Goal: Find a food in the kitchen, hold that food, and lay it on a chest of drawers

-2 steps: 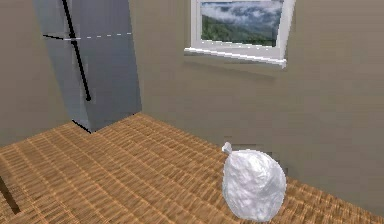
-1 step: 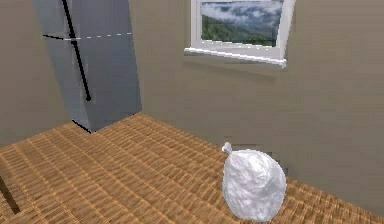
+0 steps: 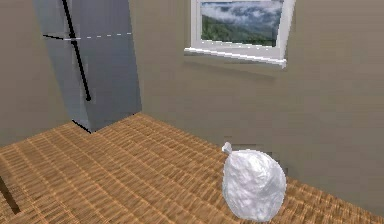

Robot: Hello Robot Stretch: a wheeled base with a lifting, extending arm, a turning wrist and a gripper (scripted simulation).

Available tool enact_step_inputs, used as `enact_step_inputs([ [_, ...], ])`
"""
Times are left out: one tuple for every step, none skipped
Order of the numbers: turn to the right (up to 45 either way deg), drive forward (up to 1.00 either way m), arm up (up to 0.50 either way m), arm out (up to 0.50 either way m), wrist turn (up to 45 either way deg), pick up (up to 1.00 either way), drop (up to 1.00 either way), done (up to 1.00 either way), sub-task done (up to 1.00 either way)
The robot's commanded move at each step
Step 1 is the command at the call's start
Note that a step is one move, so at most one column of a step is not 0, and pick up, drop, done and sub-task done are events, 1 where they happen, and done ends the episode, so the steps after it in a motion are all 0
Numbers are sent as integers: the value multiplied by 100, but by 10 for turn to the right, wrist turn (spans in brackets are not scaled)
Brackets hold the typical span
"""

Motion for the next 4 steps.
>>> enact_step_inputs([
  [0, 0, 0, 46, 0, 0, 0, 0, 0],
  [0, 0, 0, 0, 450, 0, 0, 0, 0],
  [0, 0, 0, 0, 450, 0, 0, 0, 0],
  [0, 0, 0, 0, 450, 0, 0, 0, 0],
])
